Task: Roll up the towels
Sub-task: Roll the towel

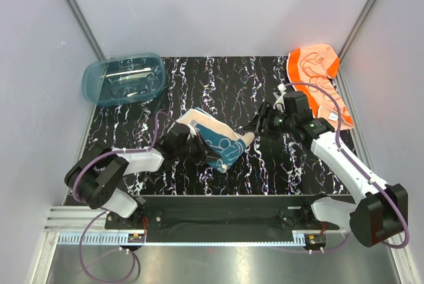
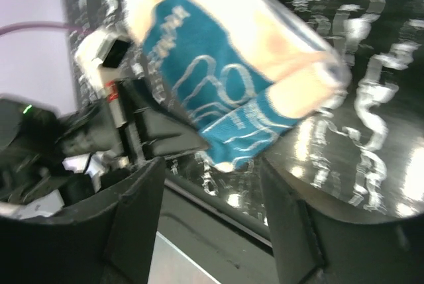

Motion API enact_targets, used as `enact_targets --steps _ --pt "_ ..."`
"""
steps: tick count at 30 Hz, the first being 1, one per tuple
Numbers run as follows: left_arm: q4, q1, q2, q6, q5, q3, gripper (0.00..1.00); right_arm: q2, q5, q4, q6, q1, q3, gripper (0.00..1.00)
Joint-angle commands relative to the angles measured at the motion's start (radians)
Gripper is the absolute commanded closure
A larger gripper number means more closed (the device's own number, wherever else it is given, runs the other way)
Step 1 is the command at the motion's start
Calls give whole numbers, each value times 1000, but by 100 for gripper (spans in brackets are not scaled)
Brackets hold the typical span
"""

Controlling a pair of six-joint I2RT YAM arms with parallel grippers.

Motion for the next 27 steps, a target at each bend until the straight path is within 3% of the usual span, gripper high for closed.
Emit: enact_targets --steps 1,20,26,27 --pt "17 35 -21 -57 22 3 100 19 -73 155 32 58 -25 36" --pt "63 113 43 -116 22 -106 100 419 -156 600 78 98 -100 45" --pt "34 113 66 -66 39 -86 100 559 -111 654 92 99 -103 48" --pt "2 113 63 -52 33 -82 96 572 -69 645 94 98 -100 48"
